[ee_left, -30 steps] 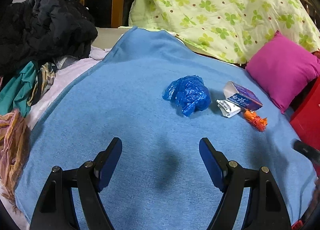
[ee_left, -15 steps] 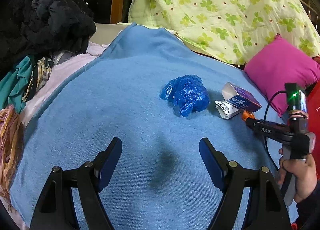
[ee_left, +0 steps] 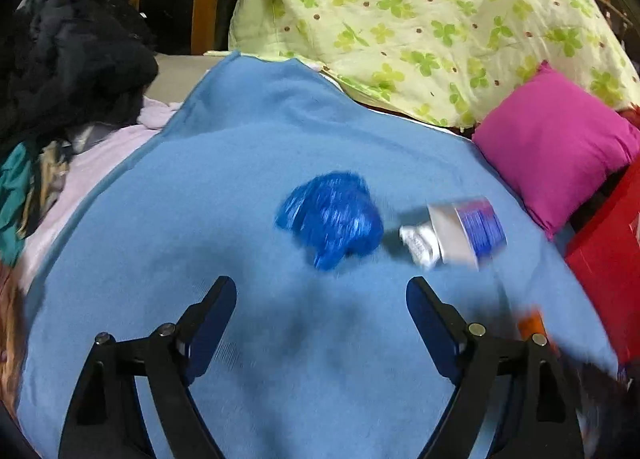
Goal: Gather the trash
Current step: 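Grasp the blue plastic bag with the left tool while the right tool holds the packet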
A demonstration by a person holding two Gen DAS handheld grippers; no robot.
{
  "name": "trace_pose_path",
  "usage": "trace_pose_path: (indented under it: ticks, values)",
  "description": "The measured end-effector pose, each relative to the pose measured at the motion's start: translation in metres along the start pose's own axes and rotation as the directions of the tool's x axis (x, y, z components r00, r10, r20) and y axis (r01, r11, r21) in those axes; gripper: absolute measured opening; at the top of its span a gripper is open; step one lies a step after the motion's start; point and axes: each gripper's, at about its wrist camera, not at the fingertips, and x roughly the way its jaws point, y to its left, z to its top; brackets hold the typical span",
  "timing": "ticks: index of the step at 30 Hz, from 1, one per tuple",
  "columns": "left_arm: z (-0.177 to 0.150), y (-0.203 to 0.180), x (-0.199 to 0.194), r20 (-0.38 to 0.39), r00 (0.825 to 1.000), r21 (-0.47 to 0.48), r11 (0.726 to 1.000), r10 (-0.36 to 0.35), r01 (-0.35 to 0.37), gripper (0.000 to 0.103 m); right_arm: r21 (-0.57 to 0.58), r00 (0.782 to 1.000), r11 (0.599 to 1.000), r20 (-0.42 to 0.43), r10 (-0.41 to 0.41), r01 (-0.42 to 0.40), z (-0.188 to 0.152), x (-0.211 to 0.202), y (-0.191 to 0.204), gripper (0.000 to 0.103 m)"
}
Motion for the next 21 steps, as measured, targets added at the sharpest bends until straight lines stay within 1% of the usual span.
trace_pose_path:
  ticks: [1, 2, 4, 5, 6, 7, 9, 11, 12, 13, 14, 15, 18, 21]
  values:
    - [0.01, -0.003, 0.011, 0.004, 1.0, -0.007, 1.0, -0.001, 0.001, 0.087, 0.012, 1.0, 1.0, 0.008, 0.005, -0.005, -0.007, -0.006, -0.001, 0.041]
    - [0.021, -0.007, 0.023, 0.001, 1.0, 0.001, 1.0, 0.016, -0.016, 0.087, 0.028, 1.0, 1.0, 0.014, 0.009, -0.01, -0.015, -0.014, -0.002, 0.041]
    - [0.036, -0.016, 0.047, -0.002, 0.997, 0.033, 0.997, 0.072, -0.072, 0.087, 0.054, 1.0, 0.998, 0.018, 0.018, -0.019, -0.029, -0.027, -0.004, 0.041]
    - [0.041, -0.018, 0.056, -0.01, 0.996, 0.037, 0.995, 0.089, -0.088, 0.087, 0.059, 1.0, 0.998, 0.021, 0.017, -0.018, -0.032, -0.031, -0.004, 0.041]
    - [0.048, -0.022, 0.069, -0.027, 0.996, 0.039, 0.996, 0.085, -0.084, 0.087, 0.068, 0.999, 0.997, 0.025, 0.021, -0.022, -0.037, -0.037, -0.004, 0.041]
    - [0.051, -0.024, 0.078, -0.045, 0.996, 0.039, 0.996, 0.082, -0.08, 0.087, 0.073, 0.999, 0.997, 0.026, 0.027, -0.029, -0.039, -0.04, -0.005, 0.041]
    - [0.055, -0.029, 0.098, -0.081, 0.99, 0.05, 0.992, 0.117, -0.113, 0.087, 0.072, 0.999, 0.997, 0.036, 0.026, -0.028, -0.048, -0.049, -0.005, 0.041]
    - [0.053, -0.033, 0.114, -0.115, 0.984, 0.082, 0.988, 0.137, -0.128, 0.087, 0.075, 0.999, 0.997, 0.039, 0.028, -0.03, -0.051, -0.055, -0.005, 0.041]
    - [0.05, -0.033, 0.122, -0.138, 0.979, 0.101, 0.985, 0.153, -0.14, 0.083, 0.075, 0.999, 0.997, 0.04, 0.027, -0.029, -0.053, -0.057, -0.004, 0.041]
    - [0.047, -0.031, 0.125, -0.149, 0.979, 0.102, 0.987, 0.141, -0.126, 0.063, 0.072, 0.999, 0.997, 0.042, 0.024, -0.027, -0.054, -0.06, -0.004, 0.041]
    - [0.044, -0.029, 0.127, -0.169, 0.979, 0.098, 0.99, 0.115, -0.1, 0.06, 0.069, 0.999, 0.997, 0.046, 0.022, -0.025, -0.053, -0.063, -0.004, 0.041]
    - [0.041, -0.023, 0.127, -0.186, 0.978, 0.081, 0.993, 0.098, -0.084, 0.059, 0.069, 0.998, 0.997, 0.052, 0.021, -0.025, -0.053, -0.066, -0.004, 0.041]
    - [0.037, -0.01, 0.108, -0.182, 0.981, 0.051, 0.997, 0.074, -0.066, 0.057, 0.081, 0.997, 0.996, 0.067, 0.023, -0.028, -0.054, -0.074, -0.006, 0.041]
    - [0.03, -0.002, 0.071, -0.136, 0.989, 0.064, 0.996, 0.066, -0.058, 0.057, 0.097, 0.996, 0.995, 0.081, 0.029, -0.037, -0.058, -0.083, -0.005, 0.041]
